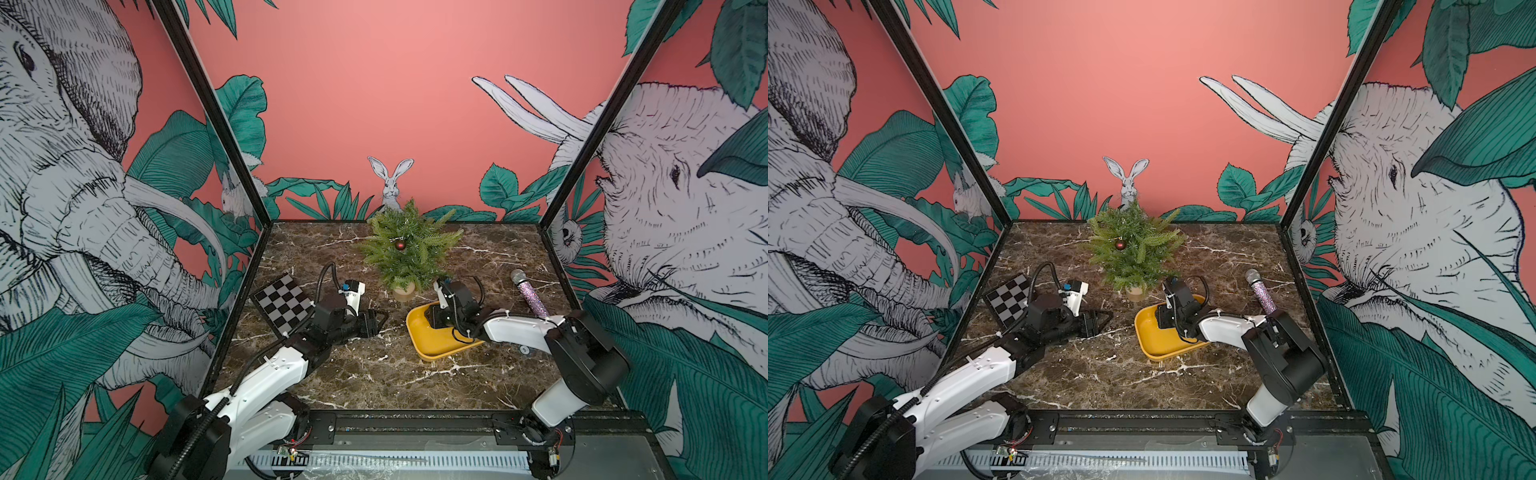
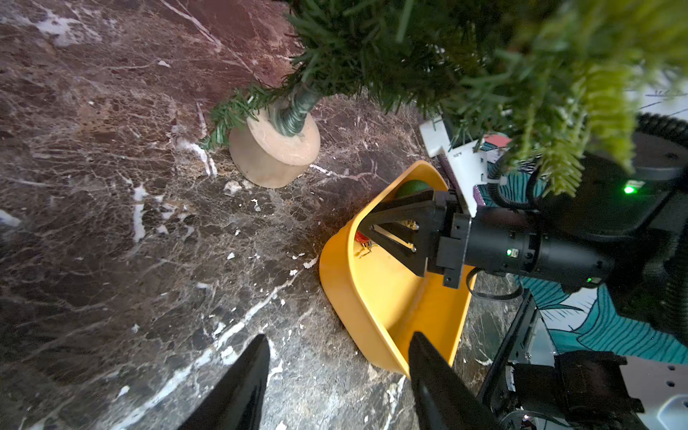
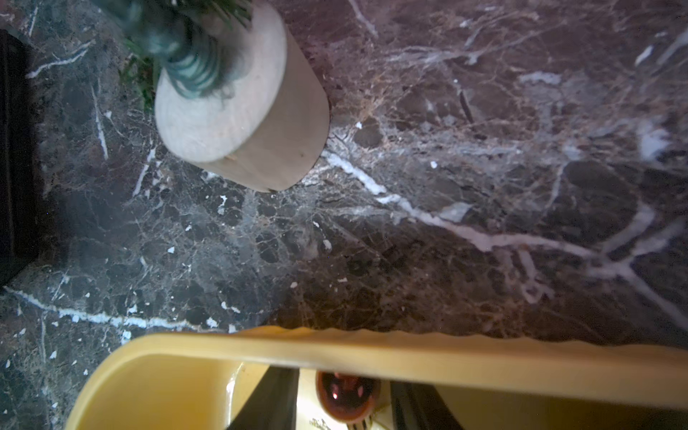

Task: Decorate the small christmas tree with ornaments
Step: Pick up an ornament from the container.

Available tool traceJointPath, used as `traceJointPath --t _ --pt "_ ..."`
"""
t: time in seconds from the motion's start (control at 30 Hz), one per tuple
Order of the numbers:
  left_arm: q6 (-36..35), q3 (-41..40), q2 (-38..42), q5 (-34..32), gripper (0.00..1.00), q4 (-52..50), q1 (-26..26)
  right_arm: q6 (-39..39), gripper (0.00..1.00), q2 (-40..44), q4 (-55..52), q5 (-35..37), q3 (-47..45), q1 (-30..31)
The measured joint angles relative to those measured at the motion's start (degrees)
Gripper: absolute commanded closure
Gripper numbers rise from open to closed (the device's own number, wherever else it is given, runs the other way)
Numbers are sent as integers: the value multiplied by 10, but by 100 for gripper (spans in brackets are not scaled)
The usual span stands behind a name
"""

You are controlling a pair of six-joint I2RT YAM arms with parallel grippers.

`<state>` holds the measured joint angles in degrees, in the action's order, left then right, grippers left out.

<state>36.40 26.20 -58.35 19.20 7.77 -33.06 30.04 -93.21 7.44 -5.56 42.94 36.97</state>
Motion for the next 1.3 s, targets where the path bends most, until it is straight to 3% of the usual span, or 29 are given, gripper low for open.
traceJointPath --t 0.2,0.33,0.57,0.93,1.3 --pt "0 0 0 -2 39 0 0 0 62 -13 1 0 0 0" --pt "0 0 -4 -2 40 0 0 0 70 -13 1 -3 0 0" --pt "0 0 -10 -2 40 -1 0 0 76 0 -2 -10 -3 0" --pt "-14 52 26 0 41 -19 -1 -14 76 213 -42 -24 -30 0" --pt "-38 140 34 7 44 -37 -31 -25 76 328 -98 -76 -13 -2"
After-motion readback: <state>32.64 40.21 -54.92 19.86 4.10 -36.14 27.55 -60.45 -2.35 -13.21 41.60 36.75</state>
